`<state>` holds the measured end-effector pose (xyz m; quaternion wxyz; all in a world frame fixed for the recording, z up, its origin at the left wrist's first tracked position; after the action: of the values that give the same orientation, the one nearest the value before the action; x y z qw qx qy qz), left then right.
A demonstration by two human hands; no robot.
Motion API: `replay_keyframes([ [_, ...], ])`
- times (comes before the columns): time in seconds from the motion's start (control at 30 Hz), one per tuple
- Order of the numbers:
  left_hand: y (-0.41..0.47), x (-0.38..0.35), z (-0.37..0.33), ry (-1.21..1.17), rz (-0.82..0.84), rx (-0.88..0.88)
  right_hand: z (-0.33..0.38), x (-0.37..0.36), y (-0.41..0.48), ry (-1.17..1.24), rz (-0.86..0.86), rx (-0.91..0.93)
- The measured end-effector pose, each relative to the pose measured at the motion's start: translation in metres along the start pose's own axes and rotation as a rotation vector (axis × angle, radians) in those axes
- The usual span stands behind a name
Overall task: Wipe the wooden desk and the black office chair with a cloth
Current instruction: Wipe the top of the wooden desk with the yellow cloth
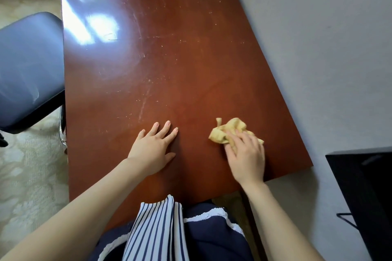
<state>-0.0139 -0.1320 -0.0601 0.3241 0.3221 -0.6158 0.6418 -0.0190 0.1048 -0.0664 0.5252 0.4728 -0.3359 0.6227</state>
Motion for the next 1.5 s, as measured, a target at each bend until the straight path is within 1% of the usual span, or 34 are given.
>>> replay_keyframes([
  [0.13, 0.000, -0.002, 0.000, -0.022, 0.005, -0.001, -0.044, 0.011, 0.022, -0.095, 0.038, -0.200],
  [0.23, 0.001, -0.003, 0.001, -0.039, 0.003, 0.001, -0.060, 0.012, 0.058, -0.122, 0.074, -0.312],
  [0.3, 0.001, -0.003, 0.001, -0.044, 0.000, 0.001, -0.062, 0.007, 0.084, -0.126, 0.124, -0.347],
  [0.4, 0.002, -0.004, 0.003, -0.032, -0.016, 0.003, -0.050, -0.005, 0.118, -0.127, 0.205, -0.345],
  [0.53, 0.003, -0.004, 0.004, -0.019, -0.040, 0.010, -0.019, -0.024, 0.139, -0.183, 0.233, -0.224],
  [0.6, 0.003, -0.004, 0.004, -0.017, -0.047, 0.014, -0.003, -0.034, 0.139, -0.173, 0.263, -0.153],
  [0.8, 0.002, -0.001, 0.006, -0.057, -0.059, -0.031, 0.040, -0.050, 0.111, -0.153, 0.321, 0.117],
  [0.87, 0.001, 0.000, 0.011, -0.109, -0.046, -0.065, 0.047, -0.049, 0.094, -0.140, 0.321, 0.217],
  [0.97, -0.002, -0.002, 0.019, -0.292, -0.042, -0.138, 0.048, -0.042, 0.067, -0.119, 0.325, 0.301],
  [1.03, -0.008, -0.007, 0.026, -0.364, -0.097, -0.184, 0.043, -0.035, 0.049, -0.116, 0.335, 0.319],
  [1.1, -0.016, -0.014, 0.036, -0.395, -0.196, -0.198, 0.035, -0.027, 0.033, -0.088, 0.312, 0.314],
  [1.2, -0.029, -0.027, 0.054, -0.498, -0.349, -0.107, 0.018, -0.015, 0.019, -0.052, 0.168, 0.266],
  [1.27, -0.036, -0.037, 0.069, -0.578, -0.411, 0.055, 0.004, -0.009, 0.016, -0.072, 0.072, 0.216],
  [1.33, -0.038, -0.047, 0.083, -0.608, -0.404, 0.280, -0.008, -0.006, 0.021, -0.096, 0.012, 0.147],
  [1.4, -0.042, -0.056, 0.095, -0.599, -0.355, 0.475, -0.016, -0.007, 0.034, -0.086, -0.019, 0.064],
  [1.5, -0.050, -0.067, 0.108, -0.634, -0.310, 0.650, -0.014, -0.014, 0.061, -0.034, -0.065, -0.062],
])
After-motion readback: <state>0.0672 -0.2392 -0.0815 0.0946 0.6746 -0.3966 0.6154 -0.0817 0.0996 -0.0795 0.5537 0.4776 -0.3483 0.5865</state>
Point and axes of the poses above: each hand's wrist, its own y-axis towards the middle knuckle, its own x-axis out of the back of the hand, z = x × y, the point moved 3 cm from there along y, towards the middle knuckle, and after that the axes turned 12 degrees about x, right-handed, at the moved point
